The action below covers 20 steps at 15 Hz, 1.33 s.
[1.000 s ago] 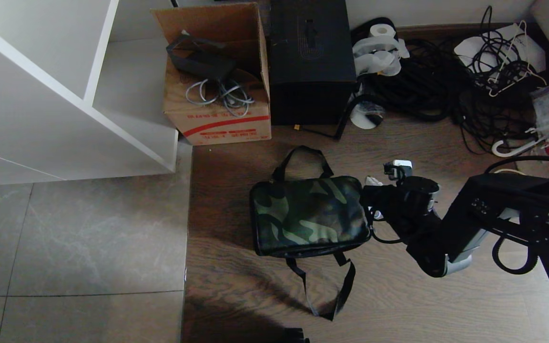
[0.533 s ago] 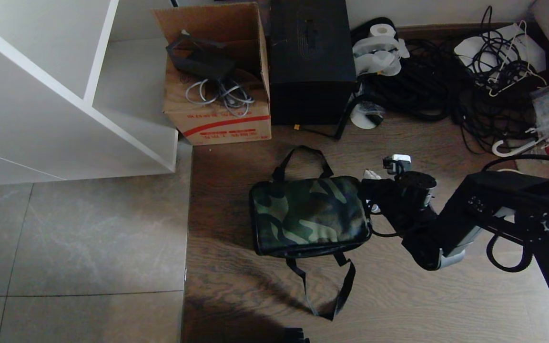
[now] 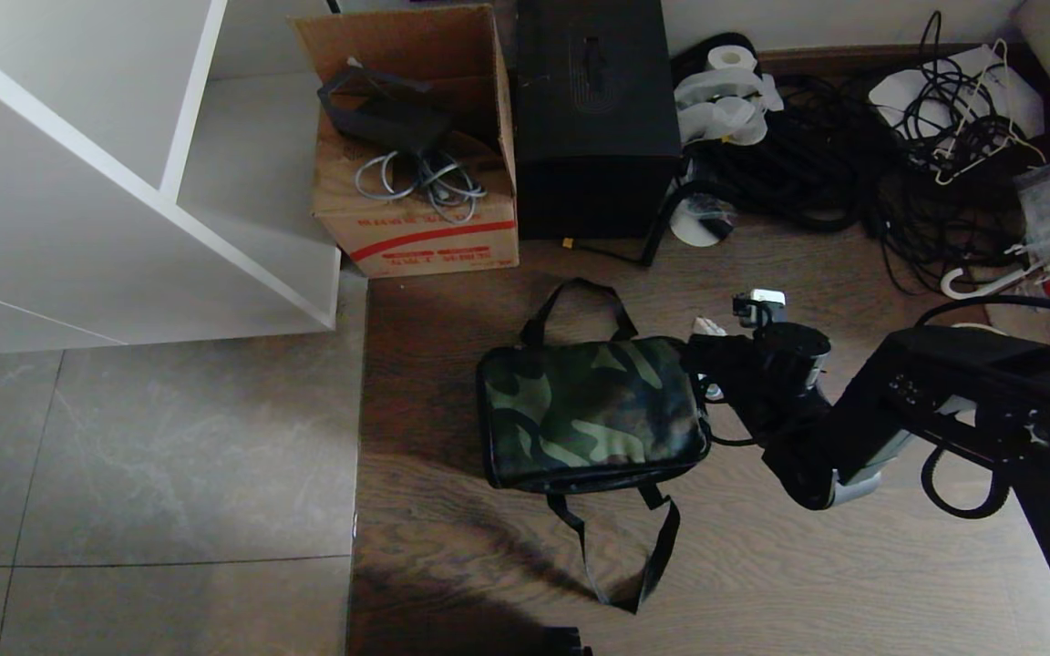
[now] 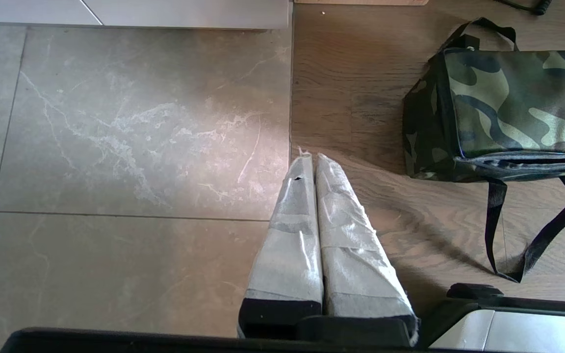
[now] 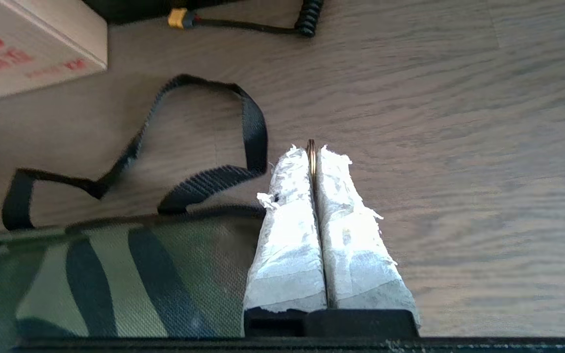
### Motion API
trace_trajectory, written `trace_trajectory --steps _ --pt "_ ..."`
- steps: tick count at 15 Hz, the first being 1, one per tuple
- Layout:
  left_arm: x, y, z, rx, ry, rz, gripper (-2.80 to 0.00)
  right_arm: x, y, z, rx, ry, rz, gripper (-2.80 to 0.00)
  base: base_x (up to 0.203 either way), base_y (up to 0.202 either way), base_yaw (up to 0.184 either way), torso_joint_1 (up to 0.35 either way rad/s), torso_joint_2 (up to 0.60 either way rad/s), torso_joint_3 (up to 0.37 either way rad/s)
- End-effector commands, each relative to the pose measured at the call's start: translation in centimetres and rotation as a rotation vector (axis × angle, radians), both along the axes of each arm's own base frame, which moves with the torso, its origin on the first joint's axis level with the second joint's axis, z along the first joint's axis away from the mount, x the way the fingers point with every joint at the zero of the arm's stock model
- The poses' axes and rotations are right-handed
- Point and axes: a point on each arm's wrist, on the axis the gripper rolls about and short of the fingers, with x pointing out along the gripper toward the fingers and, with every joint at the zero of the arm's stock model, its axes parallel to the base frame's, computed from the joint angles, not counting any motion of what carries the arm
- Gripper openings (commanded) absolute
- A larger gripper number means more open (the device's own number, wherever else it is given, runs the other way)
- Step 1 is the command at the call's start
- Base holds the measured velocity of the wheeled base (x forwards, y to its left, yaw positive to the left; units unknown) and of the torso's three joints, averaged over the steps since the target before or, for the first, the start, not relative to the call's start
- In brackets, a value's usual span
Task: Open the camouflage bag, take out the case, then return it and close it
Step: Open the top of the storage box
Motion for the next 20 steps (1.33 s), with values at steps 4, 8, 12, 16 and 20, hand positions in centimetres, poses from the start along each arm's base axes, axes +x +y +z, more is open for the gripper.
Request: trace_trajectory --steps 4,8,12,16,20 --pt "0.1 0.0 -0.3 0.000 0.009 0.000 -2.80 0.3 0.1 -0.3 0.000 -0.008 0.001 -2.80 0.000 0.000 0.000 0.000 0.00 0.000" --pt "0.1 0.0 -0.3 0.000 0.009 0.000 -2.80 -0.2 0.0 -1.3 -0.020 0.031 0.000 0.00 0.000 0.000 0.000 0.000 0.00 0.000" --pt "0.1 0.0 -0.3 0.000 0.009 0.000 -2.80 -0.4 0.0 -1.0 -0.010 -0.005 0.002 0.00 0.000 0.000 0.000 0.000 0.00 0.000" --pt "0.1 0.0 -0.3 0.000 0.009 0.000 -2.80 -2.4 -0.6 -1.9 -0.029 0.069 0.005 0.00 0.000 0.000 0.000 0.000 0.00 0.000" --pt "0.1 0.0 -0.3 0.000 0.009 0.000 -2.80 -7.7 -2.3 -2.4 -0.052 0.221 0.027 0.00 0.000 0.000 0.000 0.000 0.00 0.000"
